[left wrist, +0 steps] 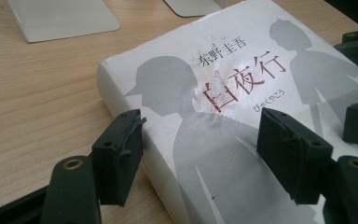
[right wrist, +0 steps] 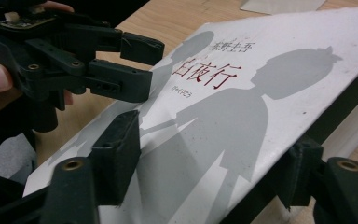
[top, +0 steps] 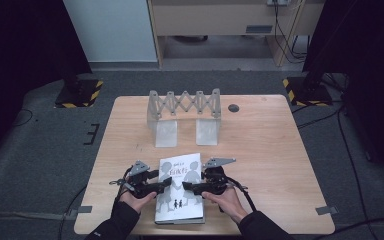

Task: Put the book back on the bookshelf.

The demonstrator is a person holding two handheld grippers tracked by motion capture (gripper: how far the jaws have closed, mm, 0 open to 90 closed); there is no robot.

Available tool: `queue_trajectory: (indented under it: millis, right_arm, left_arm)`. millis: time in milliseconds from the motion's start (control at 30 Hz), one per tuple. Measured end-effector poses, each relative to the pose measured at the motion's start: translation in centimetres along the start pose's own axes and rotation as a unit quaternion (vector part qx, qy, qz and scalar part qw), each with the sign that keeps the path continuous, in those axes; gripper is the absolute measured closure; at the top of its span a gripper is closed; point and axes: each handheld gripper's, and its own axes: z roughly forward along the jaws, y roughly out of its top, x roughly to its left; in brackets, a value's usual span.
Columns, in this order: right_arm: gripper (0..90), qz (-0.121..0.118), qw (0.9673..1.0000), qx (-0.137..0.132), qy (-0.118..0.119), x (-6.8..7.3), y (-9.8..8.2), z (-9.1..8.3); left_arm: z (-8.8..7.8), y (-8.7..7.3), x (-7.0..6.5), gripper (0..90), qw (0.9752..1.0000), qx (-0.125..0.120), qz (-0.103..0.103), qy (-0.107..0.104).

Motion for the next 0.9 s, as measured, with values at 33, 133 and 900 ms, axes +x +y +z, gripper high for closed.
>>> queue_trajectory:
  millis: [33,133,900]
  right_arm:
    - [37.9,0.004,1.0,0.0,0.003,-0.1,0.0,0.0]
    - [43.3,0.016,0.9998,-0.002,0.014,-0.3,0.2,-0.2]
    - [69.1,0.07,0.9946,-0.018,0.075,-1.1,1.0,-1.9]
  left_arm:
    - [0.0,0.0,0.0,30.4,1.0,0.0,0.001,0.0]
    - [-0.1,0.2,0.0,30.1,1.0,0.003,0.009,0.001]
    - [-1.0,0.5,1.0,29.3,0.9999,-0.008,-0.003,0.014]
